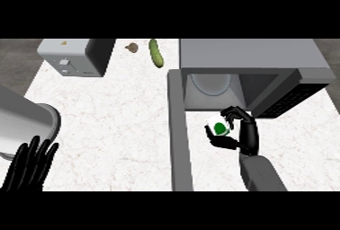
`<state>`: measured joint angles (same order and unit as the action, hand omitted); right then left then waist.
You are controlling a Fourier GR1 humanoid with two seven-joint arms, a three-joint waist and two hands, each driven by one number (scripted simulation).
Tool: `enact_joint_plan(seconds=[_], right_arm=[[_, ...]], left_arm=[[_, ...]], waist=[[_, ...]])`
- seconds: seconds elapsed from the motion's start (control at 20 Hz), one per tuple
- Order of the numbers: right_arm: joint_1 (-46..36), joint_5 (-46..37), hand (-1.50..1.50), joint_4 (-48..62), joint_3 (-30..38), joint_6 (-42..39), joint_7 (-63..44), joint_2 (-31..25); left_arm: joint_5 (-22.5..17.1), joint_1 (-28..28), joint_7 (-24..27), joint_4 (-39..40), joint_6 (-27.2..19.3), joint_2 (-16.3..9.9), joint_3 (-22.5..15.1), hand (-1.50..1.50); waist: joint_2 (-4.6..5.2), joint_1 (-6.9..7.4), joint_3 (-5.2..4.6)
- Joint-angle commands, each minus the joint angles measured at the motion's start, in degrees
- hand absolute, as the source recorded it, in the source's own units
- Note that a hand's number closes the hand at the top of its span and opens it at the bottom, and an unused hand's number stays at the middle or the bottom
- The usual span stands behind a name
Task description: Pick up the milk, place it into the microwave and close the microwave
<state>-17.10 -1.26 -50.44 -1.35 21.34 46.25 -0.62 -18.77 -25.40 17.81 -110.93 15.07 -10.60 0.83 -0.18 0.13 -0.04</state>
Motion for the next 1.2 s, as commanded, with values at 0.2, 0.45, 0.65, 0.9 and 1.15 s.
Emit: enact_joint_plan(seconds=[0.2, 0.45, 0.65, 0.9, 1.15], right_arm=[[-6.45, -4.53, 1.50, -4.12, -2.55, 8.17, -14.04, 0.54], [-13.44, -5.35, 1.50, 4.22, 0.13, 8.13, -15.77, -1.39], [-22.26, -8.29, 1.50, 16.36, 2.28, 10.58, -15.88, -5.04], [-29.33, -10.11, 1.50, 29.57, 5.17, 15.53, -13.54, -6.11], [-35.56, -11.41, 1.50, 37.03, 6.35, 17.60, -14.57, -8.21]], left_arm=[[2.50, 1.43, 3.09, 4.20, 2.53, 1.53, 0.90, -1.50], [-2.51, 2.67, -3.04, 1.50, 2.84, 0.66, 4.00, -1.50], [-2.45, 5.07, -0.92, 5.35, 4.73, -1.29, 6.10, -1.50], [-2.60, 5.66, -1.07, 5.99, 6.22, -1.01, 5.04, -1.50], [1.44, 7.53, -0.91, 6.35, 3.61, 2.41, 1.27, -1.50]], waist=[[0.10, 0.13, 0.02], [0.22, 0.39, 0.05], [0.50, 1.25, 0.07], [0.99, 2.37, 0.12], [1.43, 3.08, 0.16]])
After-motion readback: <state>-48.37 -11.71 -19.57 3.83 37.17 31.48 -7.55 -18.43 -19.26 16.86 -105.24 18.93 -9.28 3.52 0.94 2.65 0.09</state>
